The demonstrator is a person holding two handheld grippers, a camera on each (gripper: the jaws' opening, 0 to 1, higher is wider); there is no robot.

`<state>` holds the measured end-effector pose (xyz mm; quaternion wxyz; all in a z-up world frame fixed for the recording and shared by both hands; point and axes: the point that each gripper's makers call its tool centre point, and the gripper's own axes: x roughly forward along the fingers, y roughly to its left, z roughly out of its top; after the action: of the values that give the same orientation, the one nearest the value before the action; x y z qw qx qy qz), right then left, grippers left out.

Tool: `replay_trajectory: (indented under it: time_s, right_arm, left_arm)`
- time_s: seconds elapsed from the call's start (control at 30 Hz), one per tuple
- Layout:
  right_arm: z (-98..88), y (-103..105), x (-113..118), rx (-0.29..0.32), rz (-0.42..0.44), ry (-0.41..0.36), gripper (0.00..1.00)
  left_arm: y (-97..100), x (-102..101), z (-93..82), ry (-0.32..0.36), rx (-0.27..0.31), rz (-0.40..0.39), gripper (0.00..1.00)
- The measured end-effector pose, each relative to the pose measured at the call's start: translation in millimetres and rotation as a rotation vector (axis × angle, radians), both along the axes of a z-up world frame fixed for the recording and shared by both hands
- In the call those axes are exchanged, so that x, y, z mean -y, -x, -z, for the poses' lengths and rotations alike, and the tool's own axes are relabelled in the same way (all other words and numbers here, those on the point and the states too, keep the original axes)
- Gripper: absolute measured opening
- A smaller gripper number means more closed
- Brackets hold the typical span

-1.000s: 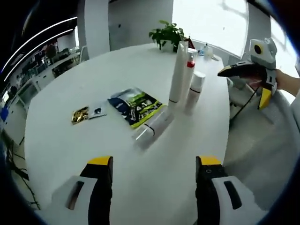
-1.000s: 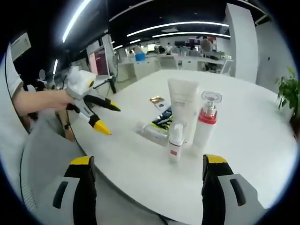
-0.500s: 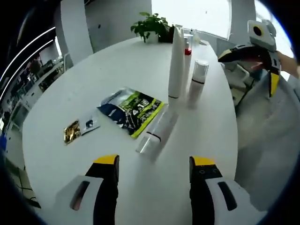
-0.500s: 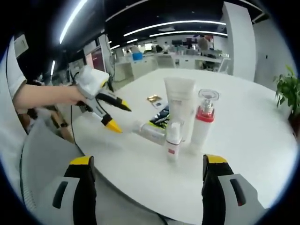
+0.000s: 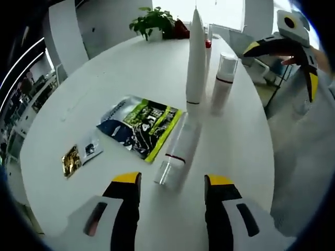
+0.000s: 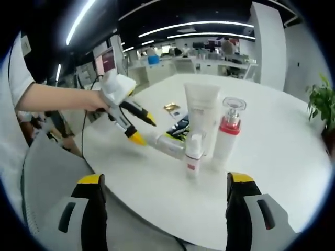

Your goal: Arrange the skincare products in the storage area until every visible bottle or jar stands upright without overlapping.

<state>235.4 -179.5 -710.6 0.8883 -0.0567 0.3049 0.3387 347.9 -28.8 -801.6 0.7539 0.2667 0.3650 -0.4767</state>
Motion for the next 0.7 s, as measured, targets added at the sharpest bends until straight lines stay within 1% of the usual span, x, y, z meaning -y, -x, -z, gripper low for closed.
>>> replay_trajectory:
  time_s: [0.03,0.07,0.17,0.3,0.5,0.67,0.7]
  right_arm:
    - [0.2,0,0,-0.001,0.001,0.000,0.95]
    - [0.6,0,0,-0.003,0.001,0.001,0.95]
    - [0.7,0,0,-0.004,0.001,0.003,0.95]
    - [1.5,-1,1,-0.007,0.002,0.004,0.95]
    - [2.3,-1,1,-0.009,0.004,0.007,0.95]
    - [3.7,0,1,-0.011,-0.004,0.016,0.95]
    - [3.6,0,1,-0.011,-0.004,0.017,0.95]
  left_arm:
    - [-0.3,0,0.5,-0.002,-0.001,0.002,0.44]
    - [-3.6,2,5.5,-0.007,-0.005,0.013,0.43]
    - [-3.7,4,6.9,-0.019,-0.013,0.031,0.41]
    - [-4.8,6,10.8,-0.034,-0.023,0.057,0.36]
    - [-5.8,7,17.1,-0.051,-0.038,0.065,0.31]
    - [-10.6,5,22.0,-0.076,-0.028,0.072,0.27]
    - [-10.4,5,21.7,-0.079,-0.026,0.073,0.25]
